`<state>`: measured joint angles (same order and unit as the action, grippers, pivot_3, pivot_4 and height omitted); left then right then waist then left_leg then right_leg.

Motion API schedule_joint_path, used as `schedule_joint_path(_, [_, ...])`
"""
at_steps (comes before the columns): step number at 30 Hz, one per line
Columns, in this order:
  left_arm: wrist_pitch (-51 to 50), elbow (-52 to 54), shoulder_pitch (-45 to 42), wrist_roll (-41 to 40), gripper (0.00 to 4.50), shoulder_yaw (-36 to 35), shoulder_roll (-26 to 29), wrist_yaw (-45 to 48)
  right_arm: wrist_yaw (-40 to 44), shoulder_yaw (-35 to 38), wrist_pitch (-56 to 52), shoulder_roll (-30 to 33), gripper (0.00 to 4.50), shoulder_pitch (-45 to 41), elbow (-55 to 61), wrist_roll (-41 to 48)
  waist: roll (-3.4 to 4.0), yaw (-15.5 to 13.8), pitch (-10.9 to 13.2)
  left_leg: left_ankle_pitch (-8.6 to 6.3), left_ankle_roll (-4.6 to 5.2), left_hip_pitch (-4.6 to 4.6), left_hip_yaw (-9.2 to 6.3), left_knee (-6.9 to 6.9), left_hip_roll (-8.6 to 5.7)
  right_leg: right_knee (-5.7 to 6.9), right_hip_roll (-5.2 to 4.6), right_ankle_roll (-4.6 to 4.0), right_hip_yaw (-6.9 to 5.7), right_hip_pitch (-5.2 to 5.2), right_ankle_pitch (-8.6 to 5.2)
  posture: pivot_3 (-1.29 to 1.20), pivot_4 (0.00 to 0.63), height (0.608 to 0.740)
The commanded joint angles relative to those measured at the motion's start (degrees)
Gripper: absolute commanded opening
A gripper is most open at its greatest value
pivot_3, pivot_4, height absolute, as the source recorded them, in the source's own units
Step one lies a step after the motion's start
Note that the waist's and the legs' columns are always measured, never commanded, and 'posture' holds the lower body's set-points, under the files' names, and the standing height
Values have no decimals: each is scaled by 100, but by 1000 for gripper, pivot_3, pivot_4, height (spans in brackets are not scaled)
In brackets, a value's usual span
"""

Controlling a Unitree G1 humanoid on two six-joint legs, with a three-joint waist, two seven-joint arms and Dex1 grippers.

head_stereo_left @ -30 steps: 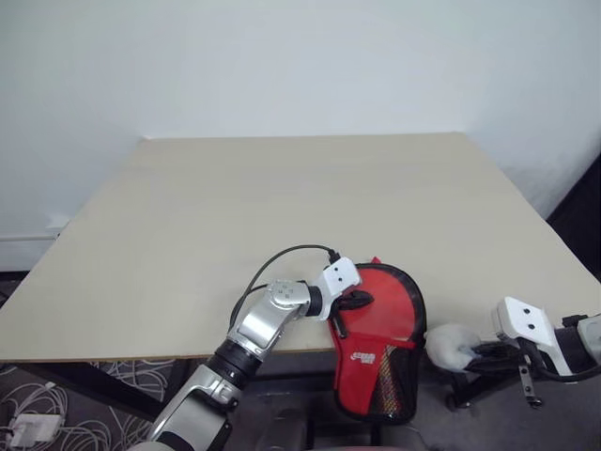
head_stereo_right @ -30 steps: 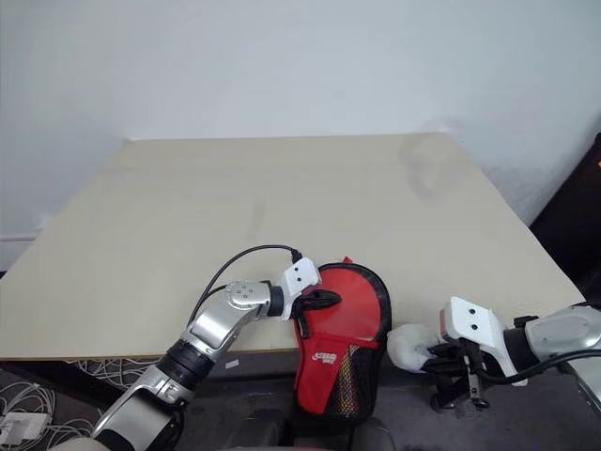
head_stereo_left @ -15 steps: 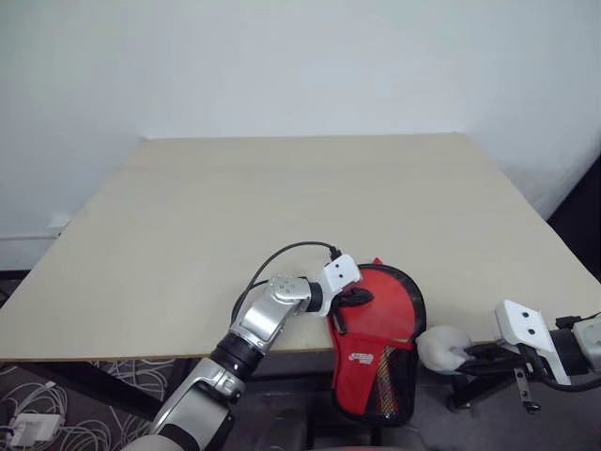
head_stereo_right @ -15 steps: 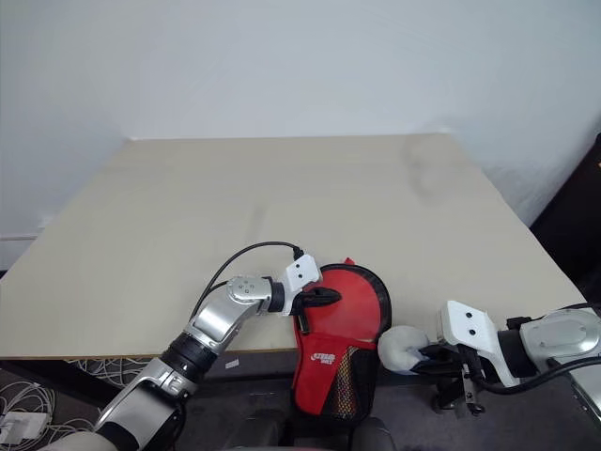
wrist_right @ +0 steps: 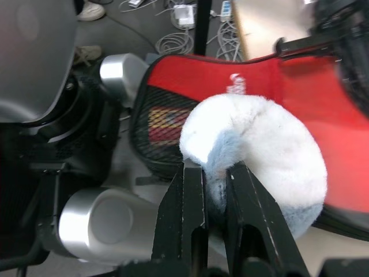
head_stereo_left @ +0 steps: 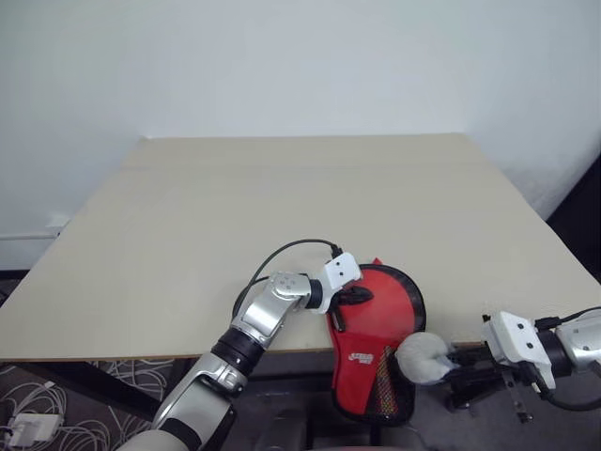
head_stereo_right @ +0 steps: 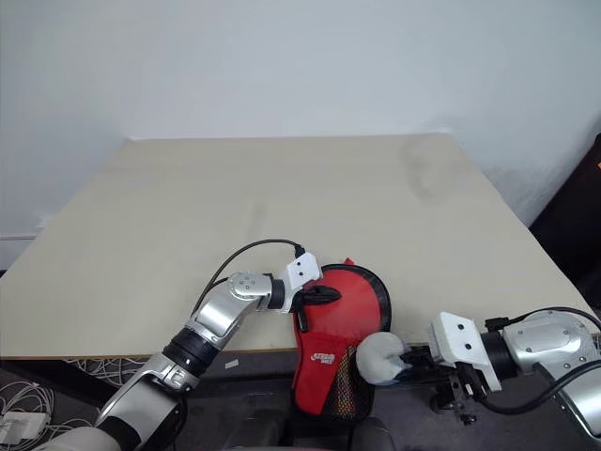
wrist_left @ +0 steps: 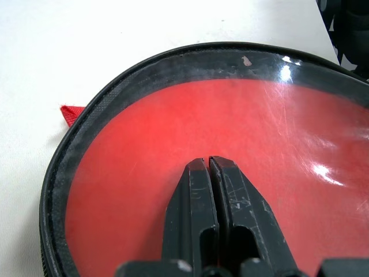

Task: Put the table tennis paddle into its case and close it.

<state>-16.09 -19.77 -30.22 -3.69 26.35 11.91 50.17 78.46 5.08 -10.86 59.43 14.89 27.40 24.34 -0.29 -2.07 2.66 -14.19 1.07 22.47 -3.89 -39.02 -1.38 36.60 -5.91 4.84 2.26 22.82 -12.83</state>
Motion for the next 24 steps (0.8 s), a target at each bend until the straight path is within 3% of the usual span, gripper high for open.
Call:
schedule_joint_path(1, [-181, -333, 41, 252, 0, 59, 96, 1, 114, -46, 446, -46, 7, 299, 188, -118, -2, 0, -2, 0, 0, 0, 0, 0, 0, 0, 0, 0, 0, 0, 0, 0, 0, 698])
schedule_joint_path(12, [-149, -402, -18, 301, 0, 49, 5, 56, 53, 295, 1068, -99, 7, 1424, 566, -143, -9, -5, -8, -2, -1, -3, -1, -1, 0, 0, 0, 1, -1, -6, -1, 0, 0, 698])
schedule_joint_path(24, [-146, -496, -57, 314, 0, -8, -29, 20, 11, 767, 344, 48, 7, 2445, 2252, 761, -20, -4, -6, -28, -27, -36, -2, -1, 5, -10, 0, 7, -3, -39, -7, 0, 0, 698])
